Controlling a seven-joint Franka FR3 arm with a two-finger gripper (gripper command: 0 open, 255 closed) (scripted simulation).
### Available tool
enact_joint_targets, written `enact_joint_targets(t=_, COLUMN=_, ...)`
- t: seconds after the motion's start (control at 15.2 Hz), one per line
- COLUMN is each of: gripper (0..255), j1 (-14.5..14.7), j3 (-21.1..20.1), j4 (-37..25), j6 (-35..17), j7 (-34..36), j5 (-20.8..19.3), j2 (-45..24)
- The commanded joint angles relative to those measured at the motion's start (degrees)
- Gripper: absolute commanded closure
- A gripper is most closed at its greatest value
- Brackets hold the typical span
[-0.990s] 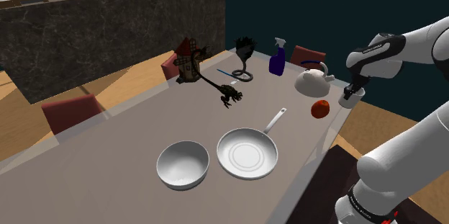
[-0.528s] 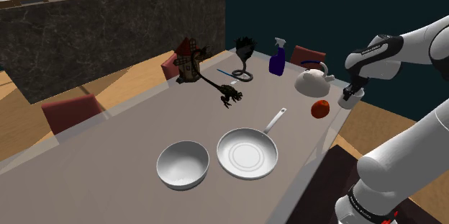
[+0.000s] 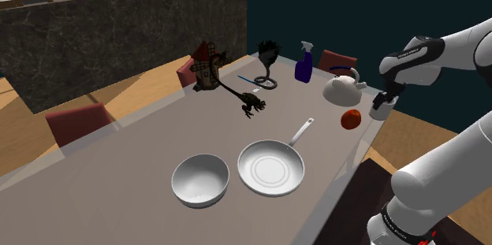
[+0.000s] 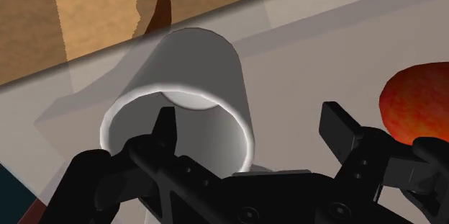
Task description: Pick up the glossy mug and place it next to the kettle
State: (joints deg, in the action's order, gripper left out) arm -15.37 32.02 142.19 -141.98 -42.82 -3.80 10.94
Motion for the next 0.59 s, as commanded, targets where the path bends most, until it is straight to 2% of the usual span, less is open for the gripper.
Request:
enact_joint_targets(t=0.0, gripper=0, j1=-0.58, j3=-0.67, j4=-0.79, j6=3.13, j7=1.24, j5=-1.66, j2=2.55)
enact_joint_targets(t=0.13, gripper=0, j1=-1.25, j3=-1.55, j4=-1.92, j6=6.95, j7=2.40, j5=-3.17, j2=5.46)
enact_joint_targets(t=0.53, gripper=0, j1=-1.28, j3=-1.59, j4=-1.92, j6=6.95, j7=2.38, j5=-3.15, j2=5.45)
